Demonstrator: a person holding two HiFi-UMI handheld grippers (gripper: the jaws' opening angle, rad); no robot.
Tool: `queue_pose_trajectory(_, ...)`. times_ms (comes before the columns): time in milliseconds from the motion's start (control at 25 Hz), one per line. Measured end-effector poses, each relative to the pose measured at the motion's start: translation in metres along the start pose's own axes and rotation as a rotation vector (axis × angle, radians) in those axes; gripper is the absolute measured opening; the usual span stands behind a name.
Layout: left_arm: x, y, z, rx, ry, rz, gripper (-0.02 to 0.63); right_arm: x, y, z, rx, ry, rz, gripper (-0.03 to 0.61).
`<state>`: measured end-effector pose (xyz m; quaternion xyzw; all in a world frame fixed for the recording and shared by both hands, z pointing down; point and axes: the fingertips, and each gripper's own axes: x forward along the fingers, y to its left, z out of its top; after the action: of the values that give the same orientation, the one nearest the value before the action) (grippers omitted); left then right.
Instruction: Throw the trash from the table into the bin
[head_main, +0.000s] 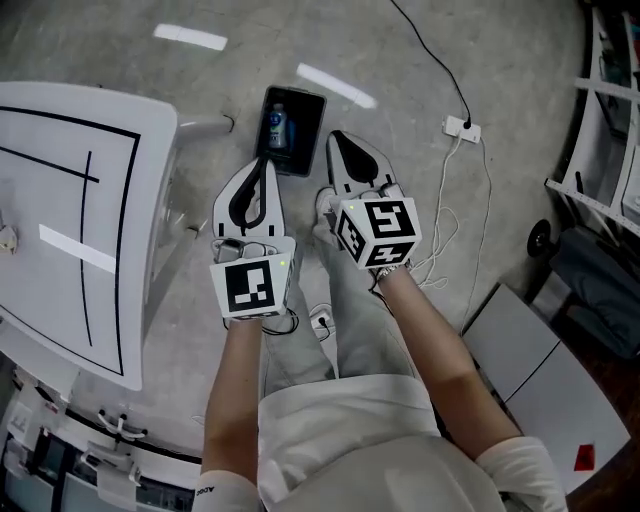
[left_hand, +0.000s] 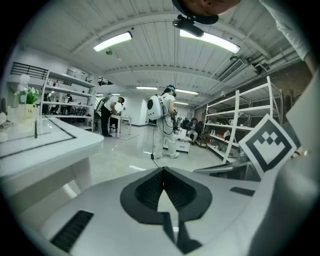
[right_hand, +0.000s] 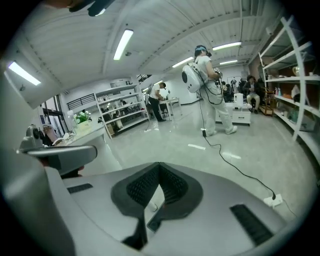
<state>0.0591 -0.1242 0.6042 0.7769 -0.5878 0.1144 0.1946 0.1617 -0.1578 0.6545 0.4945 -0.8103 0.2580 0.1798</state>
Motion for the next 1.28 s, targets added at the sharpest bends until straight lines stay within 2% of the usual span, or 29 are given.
queue_pose_trajectory(240, -0.024, -0.011, 0.071, 0.025, -0.098, 0.043, 0.005, -0.043, 0.007, 0.081, -0.066, -0.119, 0.038, 0.009)
queue_pose_trajectory(440, -0.066, -0.005, 0.130, 0.065, -0.141, 0.105, 0.005, -0.073, 0.020, 0.138, -0.061, -0.166, 0.071, 0.009)
queue_pose_trajectory(520, -0.094, 0.010, 0.154, 0.087, -0.167, 0.176, 0.005, -0.083, 0.038, 0.162, -0.075, -0.186, 0.116, 0.009)
queue_pose_trajectory(600, -0.129, 0.028, 0.179, 0.085, -0.208, 0.282, 0.005, -0.093, 0.060, 0.185, -0.097, -0.202, 0.180, 0.009)
queue_pose_trajectory(760, -0.211, 0.064, 0.223, -0.002, -0.326, 0.517, 0.005, -0.114, 0.108, 0.224, -0.159, -0.240, 0.310, 0.009)
queue_pose_trajectory(840, -0.247, 0.071, 0.236, -0.020, -0.367, 0.590, 0.005, -0.130, 0.134, 0.239, -0.188, -0.258, 0.376, 0.009)
queue_pose_trajectory(1040, -0.324, 0.072, 0.249, -0.004, -0.411, 0.725, 0.005, -0.168, 0.199, 0.252, -0.259, -0.275, 0.558, 0.009)
queue_pose_trajectory(1280, -0.392, 0.071, 0.234, -0.044, -0.449, 0.869, 0.005, -0.200, 0.295, 0.250, -0.349, -0.279, 0.776, 0.009)
